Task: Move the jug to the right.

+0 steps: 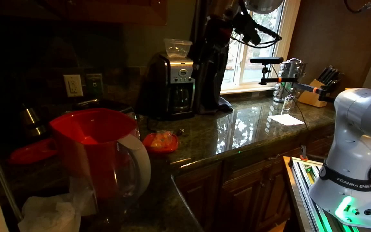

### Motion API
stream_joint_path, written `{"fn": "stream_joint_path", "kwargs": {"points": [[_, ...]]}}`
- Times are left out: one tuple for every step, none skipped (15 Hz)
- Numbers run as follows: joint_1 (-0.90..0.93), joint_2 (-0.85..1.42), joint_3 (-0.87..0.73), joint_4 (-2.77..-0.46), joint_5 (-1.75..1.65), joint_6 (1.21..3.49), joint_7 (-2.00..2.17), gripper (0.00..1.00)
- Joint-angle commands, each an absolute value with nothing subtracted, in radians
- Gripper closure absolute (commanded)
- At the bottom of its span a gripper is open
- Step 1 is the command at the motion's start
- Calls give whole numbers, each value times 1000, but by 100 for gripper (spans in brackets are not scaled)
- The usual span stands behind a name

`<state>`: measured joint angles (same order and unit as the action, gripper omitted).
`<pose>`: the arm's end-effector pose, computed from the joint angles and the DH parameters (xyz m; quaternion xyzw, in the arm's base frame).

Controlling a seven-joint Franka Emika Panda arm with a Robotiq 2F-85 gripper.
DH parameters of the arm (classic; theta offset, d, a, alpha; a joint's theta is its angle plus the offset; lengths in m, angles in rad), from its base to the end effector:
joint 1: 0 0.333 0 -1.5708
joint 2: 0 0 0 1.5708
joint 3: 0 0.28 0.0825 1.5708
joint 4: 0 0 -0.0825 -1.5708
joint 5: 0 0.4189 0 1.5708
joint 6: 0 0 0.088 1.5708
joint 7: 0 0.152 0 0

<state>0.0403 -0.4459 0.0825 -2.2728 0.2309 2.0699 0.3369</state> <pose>0.4963 0.0832 0.4694 -0.9773 0.1496 -0.0974 0.1142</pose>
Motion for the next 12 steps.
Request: {"fn": "stream_joint_path", "kwargs": {"points": [[-23,-330,159,-2170,124,2048,555,0],[-30,-309,170,-2153,103,2037,614,0],[-36,-288,182,-2142,79,2032,675,0],[-36,-269,192,-2131,55,2020,737,0],[-27,-261,190,-2119,54,1971,776,0],[-5,-297,159,-2165,79,2043,685,0],[-3,-280,162,-2152,72,2020,720,0],[-2,-270,165,-2143,68,2008,739,0],[-1,-266,165,-2139,67,2004,747,0],[4,-228,161,-2084,138,1945,803,0],[6,-205,170,-2050,157,1916,862,0],[15,-183,180,-2015,183,1895,910,0]]}}
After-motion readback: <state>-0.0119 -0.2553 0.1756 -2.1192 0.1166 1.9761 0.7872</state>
